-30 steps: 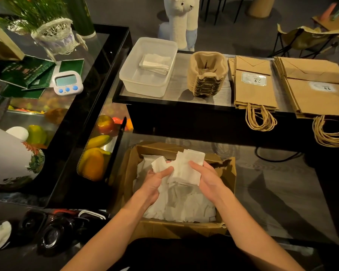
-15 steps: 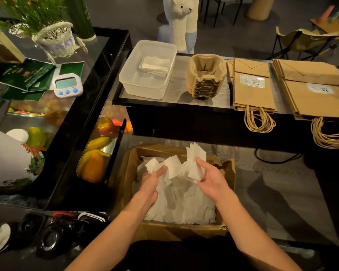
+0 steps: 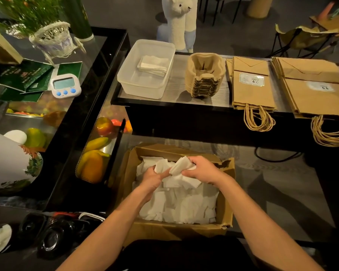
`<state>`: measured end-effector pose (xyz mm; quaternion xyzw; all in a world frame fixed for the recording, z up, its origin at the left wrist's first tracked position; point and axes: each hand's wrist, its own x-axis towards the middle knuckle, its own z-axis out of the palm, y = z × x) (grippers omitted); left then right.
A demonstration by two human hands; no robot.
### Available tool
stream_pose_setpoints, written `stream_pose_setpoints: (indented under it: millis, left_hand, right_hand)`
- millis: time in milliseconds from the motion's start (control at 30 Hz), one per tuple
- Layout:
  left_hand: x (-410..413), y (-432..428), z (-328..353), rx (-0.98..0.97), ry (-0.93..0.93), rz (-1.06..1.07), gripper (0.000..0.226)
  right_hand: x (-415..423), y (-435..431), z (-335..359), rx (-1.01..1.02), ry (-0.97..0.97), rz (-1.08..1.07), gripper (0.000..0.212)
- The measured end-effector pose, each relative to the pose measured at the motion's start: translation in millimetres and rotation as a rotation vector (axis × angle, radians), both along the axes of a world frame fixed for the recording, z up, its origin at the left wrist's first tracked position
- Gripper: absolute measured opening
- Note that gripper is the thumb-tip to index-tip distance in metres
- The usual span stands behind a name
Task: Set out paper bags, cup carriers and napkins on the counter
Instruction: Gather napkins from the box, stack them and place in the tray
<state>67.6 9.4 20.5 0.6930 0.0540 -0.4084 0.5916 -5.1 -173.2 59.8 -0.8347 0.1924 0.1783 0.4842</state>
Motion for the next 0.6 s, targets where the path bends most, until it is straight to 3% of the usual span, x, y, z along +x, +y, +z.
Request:
stream_pose_setpoints:
  millis: [100,233,333,467,600]
  left_hand:
    - [2.1,5.6,-2.7,-0.063,0.116,0.020,0.037]
    - [3.7,11.3,-10.4,-0.077,0.107,0.059,0.048]
    - [3.1,10.4,-10.9,-0.052,0.041,0.034,0.035]
    - [2.6,6.7,-12.3,-0.011,-0.017,-0.055,0.024]
    - [5.7,3.4,-11.9,-0.027,0.010,-0.124,0.045]
  right_hand:
    - [-2.5,-1.6,-5.1,0.038,-0.050,-0.118,0.017]
    - [-8.9,-0.6,-13.3,0.091,-0.010,-0.219,0.019]
    - [-11.3,-1.9,-12.1,0.180,-0.064,-0.263,0.027]
    - [-4.7,-7.1,-3.0,0.242,-0.001,-0.146,0.026]
    - [5.4,-5.1,-8.3,0.169,0.008,-0.081,0.023]
